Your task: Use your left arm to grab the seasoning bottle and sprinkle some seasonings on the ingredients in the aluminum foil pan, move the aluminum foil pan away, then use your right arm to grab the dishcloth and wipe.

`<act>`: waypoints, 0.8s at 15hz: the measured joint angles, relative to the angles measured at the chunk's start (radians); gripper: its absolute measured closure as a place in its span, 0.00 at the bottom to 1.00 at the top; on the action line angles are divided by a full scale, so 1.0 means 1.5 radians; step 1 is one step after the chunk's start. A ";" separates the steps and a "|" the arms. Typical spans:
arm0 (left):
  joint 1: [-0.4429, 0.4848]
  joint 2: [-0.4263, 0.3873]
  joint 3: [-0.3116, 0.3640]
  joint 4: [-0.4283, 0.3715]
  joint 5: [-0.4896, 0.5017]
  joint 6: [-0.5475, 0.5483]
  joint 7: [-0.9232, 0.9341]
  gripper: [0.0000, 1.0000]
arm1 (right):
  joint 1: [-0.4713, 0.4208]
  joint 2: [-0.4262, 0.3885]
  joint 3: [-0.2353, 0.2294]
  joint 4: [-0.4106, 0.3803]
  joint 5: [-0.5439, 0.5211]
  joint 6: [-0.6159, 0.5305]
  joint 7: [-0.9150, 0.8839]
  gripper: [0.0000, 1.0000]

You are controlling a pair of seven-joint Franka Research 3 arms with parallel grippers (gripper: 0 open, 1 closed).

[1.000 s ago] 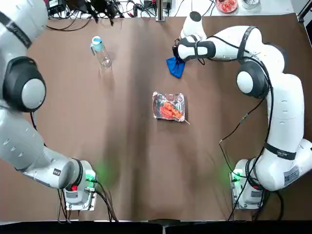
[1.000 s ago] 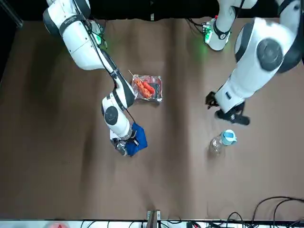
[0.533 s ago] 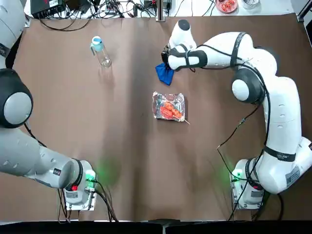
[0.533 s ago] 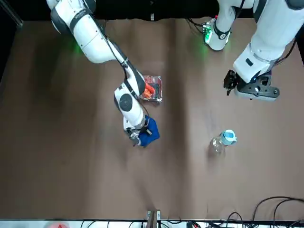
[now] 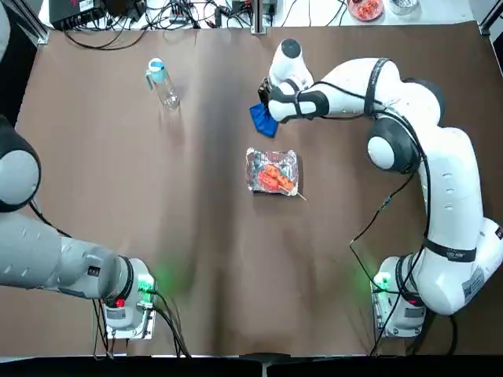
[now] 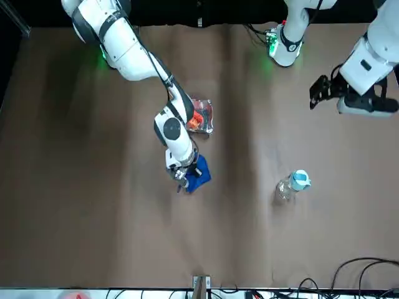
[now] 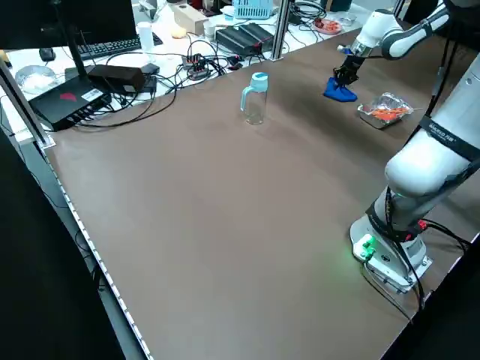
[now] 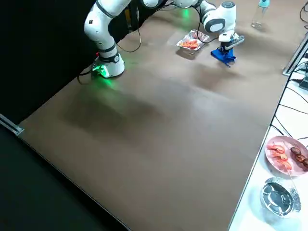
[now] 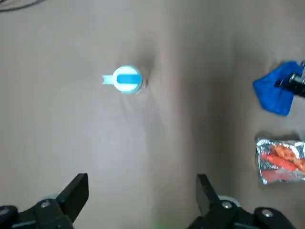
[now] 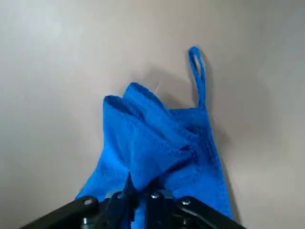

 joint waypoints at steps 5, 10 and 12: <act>0.050 -0.029 0.000 -0.023 -0.025 -0.018 -0.007 0.00 | -0.064 -0.018 0.002 0.007 0.000 -0.091 -0.090 0.90; 0.084 -0.065 0.001 -0.067 -0.034 -0.017 -0.020 0.00 | -0.163 -0.075 0.064 0.015 0.000 -0.202 -0.181 0.90; 0.089 -0.068 0.002 -0.070 -0.034 -0.017 -0.022 0.00 | -0.202 -0.103 0.086 0.015 0.000 -0.234 -0.247 0.90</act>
